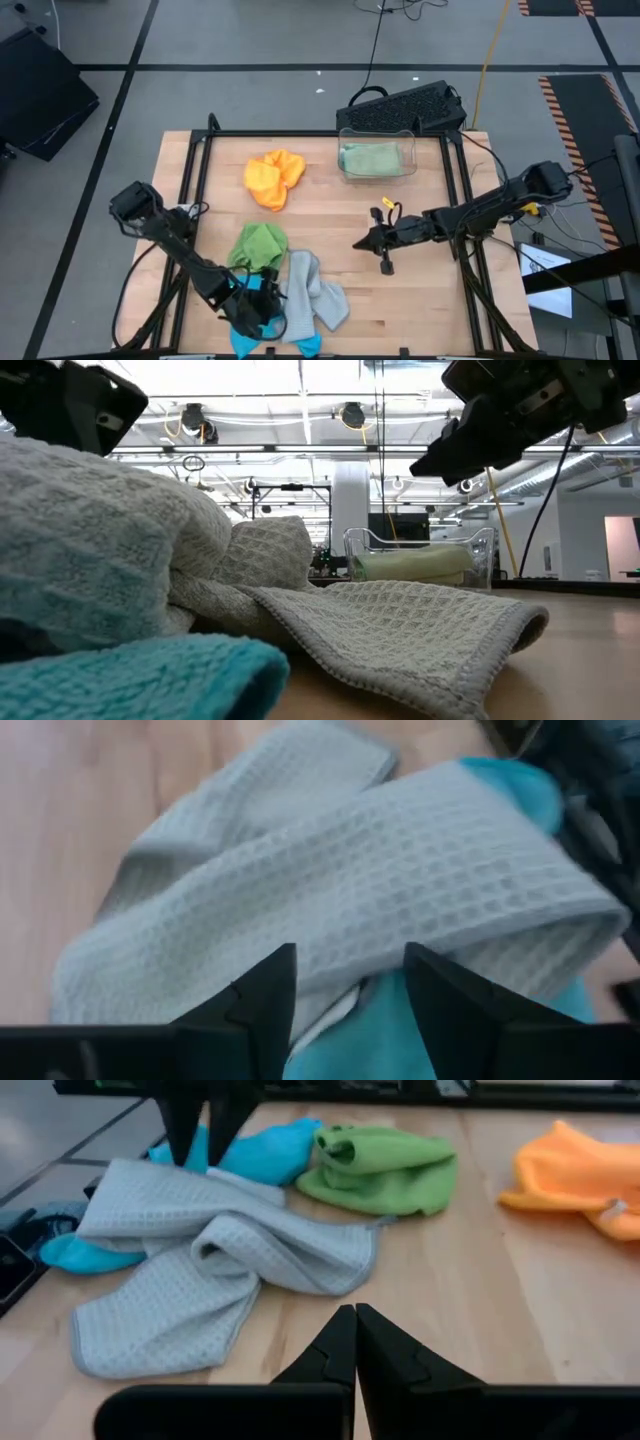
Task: Fold microfiber towels
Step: Fold the gray microfiber towel
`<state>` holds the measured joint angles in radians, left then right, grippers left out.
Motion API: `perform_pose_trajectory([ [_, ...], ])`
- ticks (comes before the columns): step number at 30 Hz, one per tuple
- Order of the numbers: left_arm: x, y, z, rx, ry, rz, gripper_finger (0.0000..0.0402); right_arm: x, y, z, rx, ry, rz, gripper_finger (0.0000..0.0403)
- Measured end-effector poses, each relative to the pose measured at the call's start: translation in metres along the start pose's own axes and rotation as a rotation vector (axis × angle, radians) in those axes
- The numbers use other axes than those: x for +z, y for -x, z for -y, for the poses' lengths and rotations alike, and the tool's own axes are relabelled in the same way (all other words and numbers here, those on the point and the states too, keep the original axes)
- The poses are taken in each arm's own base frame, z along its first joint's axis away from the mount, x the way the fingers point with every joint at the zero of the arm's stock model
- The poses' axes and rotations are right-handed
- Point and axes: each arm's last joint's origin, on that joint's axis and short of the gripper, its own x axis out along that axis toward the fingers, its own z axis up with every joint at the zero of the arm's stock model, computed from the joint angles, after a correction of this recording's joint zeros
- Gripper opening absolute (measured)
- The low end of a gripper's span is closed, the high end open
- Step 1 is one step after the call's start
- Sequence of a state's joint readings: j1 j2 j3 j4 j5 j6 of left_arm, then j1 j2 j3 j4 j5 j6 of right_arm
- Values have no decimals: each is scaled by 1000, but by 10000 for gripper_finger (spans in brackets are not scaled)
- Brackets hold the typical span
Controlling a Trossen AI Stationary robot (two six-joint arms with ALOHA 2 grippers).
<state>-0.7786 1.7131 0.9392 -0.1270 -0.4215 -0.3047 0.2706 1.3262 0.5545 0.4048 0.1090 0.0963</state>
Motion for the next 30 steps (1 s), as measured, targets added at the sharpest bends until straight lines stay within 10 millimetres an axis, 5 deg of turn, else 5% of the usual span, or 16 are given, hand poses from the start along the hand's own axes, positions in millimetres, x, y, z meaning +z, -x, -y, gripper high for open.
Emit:
perform_pose_trajectory([
  [9,-16,-23,8,23,-267,-54,168,-4,-6,-2,7,-19,-8,0],
  [15,-3,-24,-2,111,-346,26,121,-2,-5,-2,-21,6,15,0],
  [22,17,-18,-33,179,-334,75,15,-1,-5,1,-72,21,24,0],
  [30,29,-16,-71,256,-300,68,12,0,-5,0,-69,-19,38,0],
])
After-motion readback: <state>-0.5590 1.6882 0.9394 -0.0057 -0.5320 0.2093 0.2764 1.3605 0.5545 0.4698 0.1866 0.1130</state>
